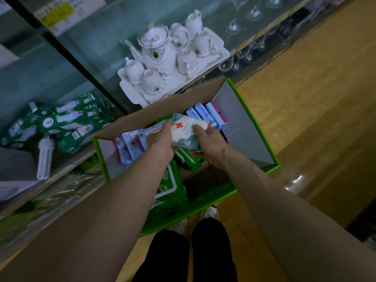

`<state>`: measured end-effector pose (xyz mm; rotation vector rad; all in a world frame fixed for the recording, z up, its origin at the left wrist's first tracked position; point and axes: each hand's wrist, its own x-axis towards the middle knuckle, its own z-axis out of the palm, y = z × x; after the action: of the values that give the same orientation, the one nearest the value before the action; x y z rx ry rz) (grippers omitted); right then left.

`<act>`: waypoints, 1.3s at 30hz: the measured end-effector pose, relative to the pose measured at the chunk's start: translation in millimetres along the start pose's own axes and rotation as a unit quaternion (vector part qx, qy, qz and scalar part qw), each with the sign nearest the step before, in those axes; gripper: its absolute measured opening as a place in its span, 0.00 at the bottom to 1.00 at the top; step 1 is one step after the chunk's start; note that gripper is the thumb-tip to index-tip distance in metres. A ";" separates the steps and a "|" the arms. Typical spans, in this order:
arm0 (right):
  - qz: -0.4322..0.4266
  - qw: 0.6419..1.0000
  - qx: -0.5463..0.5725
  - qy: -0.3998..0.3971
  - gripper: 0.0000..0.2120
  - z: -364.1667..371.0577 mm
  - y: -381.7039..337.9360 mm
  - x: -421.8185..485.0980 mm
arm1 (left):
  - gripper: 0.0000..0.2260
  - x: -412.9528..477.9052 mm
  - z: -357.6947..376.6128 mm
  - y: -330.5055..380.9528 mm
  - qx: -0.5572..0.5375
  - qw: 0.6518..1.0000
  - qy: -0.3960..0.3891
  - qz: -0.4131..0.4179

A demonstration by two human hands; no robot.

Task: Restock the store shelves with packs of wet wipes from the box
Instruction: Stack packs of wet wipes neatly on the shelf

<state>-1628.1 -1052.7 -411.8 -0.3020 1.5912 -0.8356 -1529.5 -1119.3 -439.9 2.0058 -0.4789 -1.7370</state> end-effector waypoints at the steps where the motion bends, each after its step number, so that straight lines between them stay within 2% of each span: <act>1: -0.005 1.000 -0.017 0.006 0.13 -5.2 -2.7 0.2 | 0.11 -2.1 -2.5 4.4 0.029 0.999 -0.013 0.010; 3: -0.009 0.998 -0.059 -0.004 0.16 -16.8 -8.0 -2.6 | 0.13 -6.4 -5.9 14.3 0.109 0.992 -0.059 0.018; 6: -0.022 0.996 -0.086 -0.016 0.20 -24.5 -15.4 -17.5 | 0.18 -24.7 -3.2 26.3 0.239 0.960 -0.140 0.037; 11: -0.023 0.992 -0.116 0.047 0.25 -31.3 -31.1 -44.9 | 0.16 -67.2 7.5 43.1 0.336 0.921 -0.132 0.148; 15: -0.029 0.989 -0.093 0.108 0.21 -39.2 -52.3 -79.7 | 0.16 -108.0 14.6 58.1 0.346 0.913 -0.162 0.142; 19: -0.042 0.981 -0.101 0.158 0.23 -53.8 -69.0 -119.6 | 0.11 -155.0 19.9 75.5 0.381 0.876 -0.233 0.183; 25: -0.092 0.962 -0.079 0.243 0.21 -81.9 -90.7 -205.0 | 0.12 -237.5 40.7 92.9 0.403 0.837 -0.306 0.208; 33: -0.144 0.922 -0.019 0.358 0.19 -138.9 -85.9 -347.3 | 0.09 -373.6 73.3 72.7 0.484 0.716 -0.419 0.278; 39: -0.131 0.885 0.000 0.446 0.20 -182.6 -54.3 -472.7 | 0.09 -494.5 81.7 24.6 0.512 0.637 -0.490 0.304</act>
<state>-1712.6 -733.6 -23.5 -0.1254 2.4413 -1.2933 -1684.0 -886.8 -22.8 0.7323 -2.6005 -2.0516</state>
